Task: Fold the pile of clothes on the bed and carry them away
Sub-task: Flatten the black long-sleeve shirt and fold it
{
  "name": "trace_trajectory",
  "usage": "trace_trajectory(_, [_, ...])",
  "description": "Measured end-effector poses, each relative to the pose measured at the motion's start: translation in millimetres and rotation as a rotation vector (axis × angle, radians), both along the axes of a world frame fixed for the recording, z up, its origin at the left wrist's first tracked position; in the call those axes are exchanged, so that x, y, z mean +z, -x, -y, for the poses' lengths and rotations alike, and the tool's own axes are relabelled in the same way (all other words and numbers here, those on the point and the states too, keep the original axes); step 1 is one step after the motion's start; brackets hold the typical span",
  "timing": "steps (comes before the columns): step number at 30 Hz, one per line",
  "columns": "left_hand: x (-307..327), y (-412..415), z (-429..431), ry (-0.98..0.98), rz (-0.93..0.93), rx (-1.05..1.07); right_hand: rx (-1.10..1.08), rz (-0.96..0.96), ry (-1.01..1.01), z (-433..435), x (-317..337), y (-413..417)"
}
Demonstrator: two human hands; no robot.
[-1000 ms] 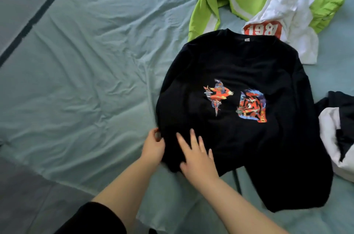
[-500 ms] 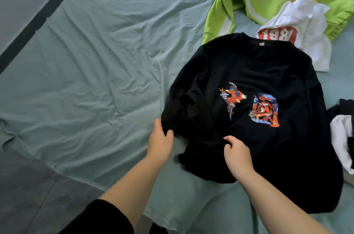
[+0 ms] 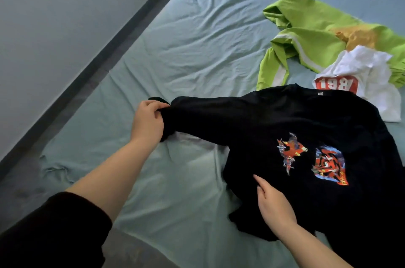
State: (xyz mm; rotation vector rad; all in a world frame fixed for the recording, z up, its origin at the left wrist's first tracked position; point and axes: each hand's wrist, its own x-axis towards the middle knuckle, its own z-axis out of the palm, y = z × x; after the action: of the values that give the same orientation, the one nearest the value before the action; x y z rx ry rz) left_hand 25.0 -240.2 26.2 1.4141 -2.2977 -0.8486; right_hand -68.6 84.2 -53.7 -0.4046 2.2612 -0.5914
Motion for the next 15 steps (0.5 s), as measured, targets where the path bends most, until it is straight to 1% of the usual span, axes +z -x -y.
trace_trajectory(2, [-8.9,3.9,3.8,-0.033,0.086,-0.105,0.027,0.032,0.003,5.6,3.7,4.0])
trace_trajectory(4, [-27.7,4.4,-8.0,-0.194,0.234,-0.164,0.059,0.08,0.012,4.6,5.5,5.8])
trace_trajectory(6, [-48.7,-1.0,-37.3,-0.371,0.363,-0.16,0.042,0.108,0.045,-6.6,8.4,1.0])
trace_trajectory(8, [-66.4,-7.6,-80.3,-0.492,0.415,-0.197,-0.054,0.056,0.114,-27.9,11.6,-8.4])
trace_trajectory(10, [-79.8,-13.2,-132.3,-0.59,0.465,-0.304,-0.175,-0.073,0.171,-59.0,11.9,-20.6])
trace_trajectory(11, [-84.8,-16.0,-158.3,-0.638,0.493,-0.369,-0.245,-0.106,0.184,-75.6,11.2,-26.4])
trace_trajectory(13, [-92.4,-19.5,-206.9,-0.689,0.552,-0.529,-0.414,-0.047,0.155,-107.2,7.1,-33.7])
trace_trajectory(15, [-98.4,-19.2,-246.2,-0.661,0.612,-0.66,-0.606,0.072,0.113,-129.0,-3.7,-34.0])
